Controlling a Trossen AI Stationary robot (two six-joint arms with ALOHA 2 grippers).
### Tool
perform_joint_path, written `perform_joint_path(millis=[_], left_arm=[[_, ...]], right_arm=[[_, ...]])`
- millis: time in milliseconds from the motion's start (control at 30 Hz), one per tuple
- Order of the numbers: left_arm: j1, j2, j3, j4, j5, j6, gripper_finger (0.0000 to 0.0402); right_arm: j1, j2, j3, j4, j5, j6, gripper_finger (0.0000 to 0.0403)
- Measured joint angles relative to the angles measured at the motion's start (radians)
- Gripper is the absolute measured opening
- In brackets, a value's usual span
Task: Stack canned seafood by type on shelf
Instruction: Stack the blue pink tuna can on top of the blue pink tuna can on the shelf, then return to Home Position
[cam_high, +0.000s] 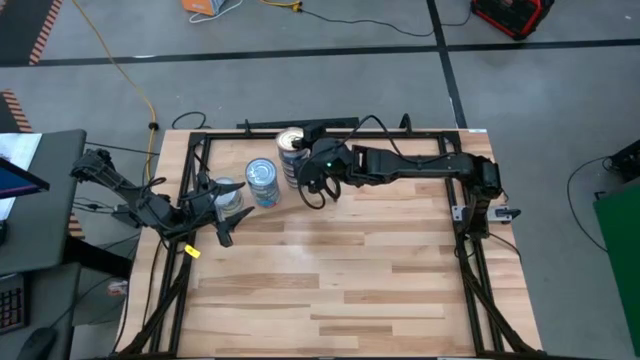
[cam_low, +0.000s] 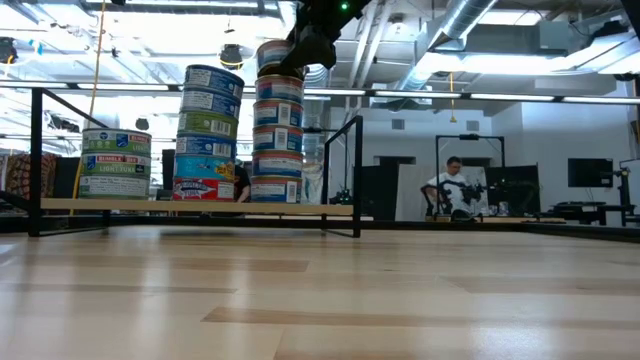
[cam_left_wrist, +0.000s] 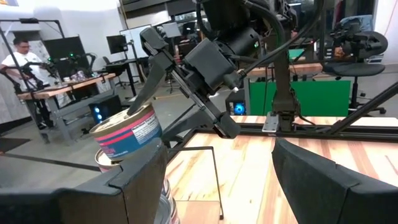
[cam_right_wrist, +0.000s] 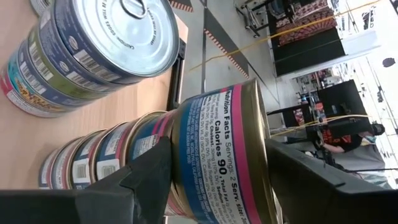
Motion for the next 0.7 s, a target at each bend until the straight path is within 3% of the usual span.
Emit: perform_joint_path(millis=[700], left_arm=[[0.0, 0.0, 0.0, -0.003, 0.027, -0.004, 0.0279]], right_arm=[[-0.011, -0.005, 0.039, -0.079, -0.019, 0.053, 0.0277]])
